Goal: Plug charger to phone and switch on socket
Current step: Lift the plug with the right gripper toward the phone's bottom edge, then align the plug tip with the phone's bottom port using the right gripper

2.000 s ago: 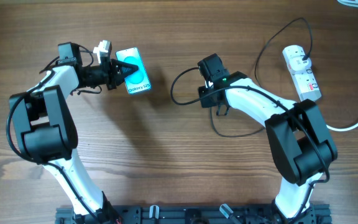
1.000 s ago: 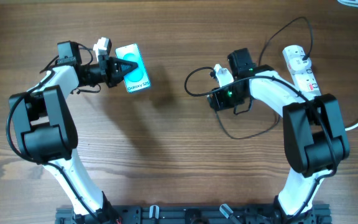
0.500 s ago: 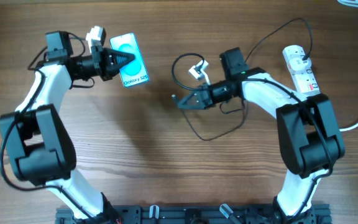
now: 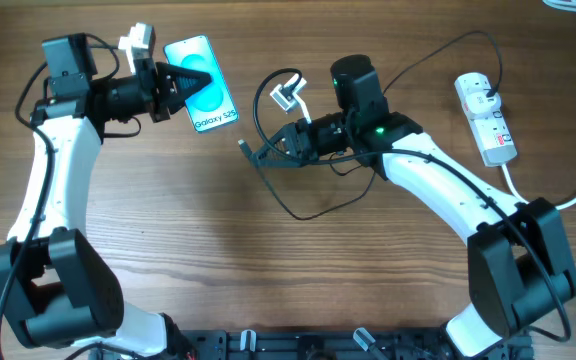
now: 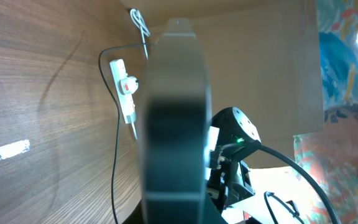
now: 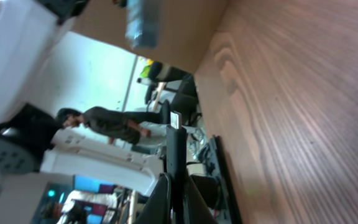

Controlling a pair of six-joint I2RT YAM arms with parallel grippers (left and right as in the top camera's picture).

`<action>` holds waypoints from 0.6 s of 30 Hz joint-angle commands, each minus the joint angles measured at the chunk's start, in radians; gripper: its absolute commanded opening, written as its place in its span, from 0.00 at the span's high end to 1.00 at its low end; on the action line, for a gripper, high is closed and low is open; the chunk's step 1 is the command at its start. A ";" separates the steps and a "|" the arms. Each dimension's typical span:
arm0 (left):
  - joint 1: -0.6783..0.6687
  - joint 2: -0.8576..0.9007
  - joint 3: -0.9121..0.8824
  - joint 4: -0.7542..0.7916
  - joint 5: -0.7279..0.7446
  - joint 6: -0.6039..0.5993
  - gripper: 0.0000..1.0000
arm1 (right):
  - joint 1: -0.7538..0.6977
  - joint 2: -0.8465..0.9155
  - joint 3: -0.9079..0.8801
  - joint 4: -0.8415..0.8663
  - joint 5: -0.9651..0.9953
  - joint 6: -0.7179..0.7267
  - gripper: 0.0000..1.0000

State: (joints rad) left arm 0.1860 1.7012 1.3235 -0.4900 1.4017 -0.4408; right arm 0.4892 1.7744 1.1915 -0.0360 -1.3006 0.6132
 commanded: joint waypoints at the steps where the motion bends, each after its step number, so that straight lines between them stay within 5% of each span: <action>1: -0.047 -0.014 0.002 0.001 -0.043 -0.019 0.96 | 0.044 -0.019 0.011 0.024 0.064 0.018 0.96; 18: -0.051 -0.014 0.002 0.087 0.048 -0.039 0.96 | 0.051 -0.056 0.012 0.151 0.090 0.121 0.96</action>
State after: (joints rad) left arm 0.1253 1.7016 1.3235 -0.4114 1.3666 -0.4778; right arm 0.5453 1.7458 1.1915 0.0845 -1.2125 0.6903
